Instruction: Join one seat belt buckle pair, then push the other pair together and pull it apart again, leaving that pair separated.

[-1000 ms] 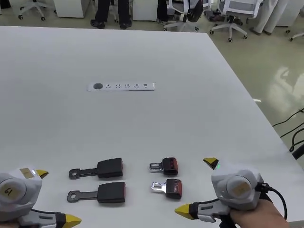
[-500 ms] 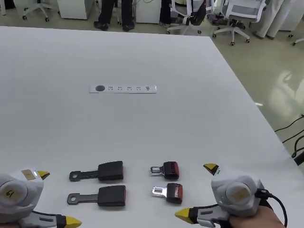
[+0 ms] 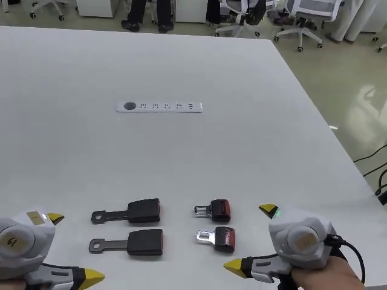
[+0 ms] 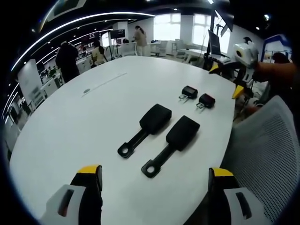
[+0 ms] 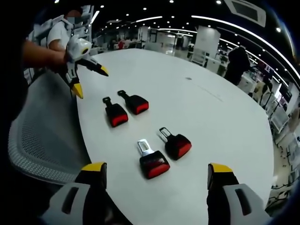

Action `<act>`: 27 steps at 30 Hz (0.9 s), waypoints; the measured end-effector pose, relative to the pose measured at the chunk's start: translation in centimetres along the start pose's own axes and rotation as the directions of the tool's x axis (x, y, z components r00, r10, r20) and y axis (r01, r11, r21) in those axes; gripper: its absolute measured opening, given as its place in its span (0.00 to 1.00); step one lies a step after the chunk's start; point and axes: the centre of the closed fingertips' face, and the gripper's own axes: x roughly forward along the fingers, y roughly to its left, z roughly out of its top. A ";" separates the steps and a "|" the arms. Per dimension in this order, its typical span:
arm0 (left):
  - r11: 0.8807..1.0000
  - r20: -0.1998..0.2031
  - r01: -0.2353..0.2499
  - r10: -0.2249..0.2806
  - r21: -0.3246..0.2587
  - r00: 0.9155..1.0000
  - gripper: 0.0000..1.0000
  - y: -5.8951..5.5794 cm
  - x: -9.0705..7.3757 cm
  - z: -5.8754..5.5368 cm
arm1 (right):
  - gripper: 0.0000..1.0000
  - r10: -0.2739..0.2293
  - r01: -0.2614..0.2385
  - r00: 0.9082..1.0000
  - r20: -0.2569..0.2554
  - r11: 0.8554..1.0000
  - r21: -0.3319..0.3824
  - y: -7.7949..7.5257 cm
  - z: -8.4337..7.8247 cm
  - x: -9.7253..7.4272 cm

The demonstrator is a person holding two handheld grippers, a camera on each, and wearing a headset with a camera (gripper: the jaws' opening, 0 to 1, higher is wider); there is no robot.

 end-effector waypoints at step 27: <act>0.944 -0.071 0.156 -0.141 0.290 0.987 0.69 -3.0 3.4 1.8 | 0.61 0.068 -0.072 0.996 -0.051 0.994 -0.081 0.4 -0.7 1.2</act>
